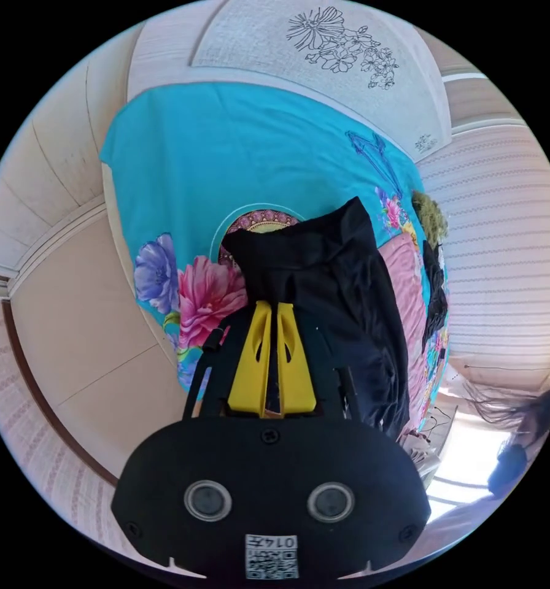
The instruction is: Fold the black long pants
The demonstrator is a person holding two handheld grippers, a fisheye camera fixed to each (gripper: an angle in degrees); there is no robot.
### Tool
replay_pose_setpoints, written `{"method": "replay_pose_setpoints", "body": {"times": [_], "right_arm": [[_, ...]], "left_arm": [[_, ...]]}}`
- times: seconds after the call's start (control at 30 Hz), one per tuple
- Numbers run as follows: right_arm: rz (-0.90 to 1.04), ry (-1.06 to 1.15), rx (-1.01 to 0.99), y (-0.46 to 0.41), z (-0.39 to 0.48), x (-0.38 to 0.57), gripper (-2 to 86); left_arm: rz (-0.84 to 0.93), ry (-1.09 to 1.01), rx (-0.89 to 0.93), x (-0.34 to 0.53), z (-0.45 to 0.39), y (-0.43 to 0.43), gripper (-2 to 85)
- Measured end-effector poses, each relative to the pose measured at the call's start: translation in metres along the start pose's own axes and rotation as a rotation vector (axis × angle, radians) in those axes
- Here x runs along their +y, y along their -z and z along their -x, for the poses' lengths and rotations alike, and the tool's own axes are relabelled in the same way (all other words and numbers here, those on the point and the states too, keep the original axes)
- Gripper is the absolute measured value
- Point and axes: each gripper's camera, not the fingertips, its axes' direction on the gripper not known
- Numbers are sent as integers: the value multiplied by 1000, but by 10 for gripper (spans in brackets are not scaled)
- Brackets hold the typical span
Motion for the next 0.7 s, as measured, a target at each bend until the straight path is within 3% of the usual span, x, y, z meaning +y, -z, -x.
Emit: {"method": "replay_pose_setpoints", "body": {"times": [0.2, 0.4, 0.7], "right_arm": [[-85, 303, 86, 45, 77, -78, 3], [-130, 501, 102, 50, 167, -193, 3], [-43, 400, 158, -31, 215, -324, 11]], "left_arm": [[-57, -102, 135, -23, -47, 9, -10], [-112, -224, 199, -64, -124, -38, -10], [-137, -195, 83, -87, -201, -171, -5]]}}
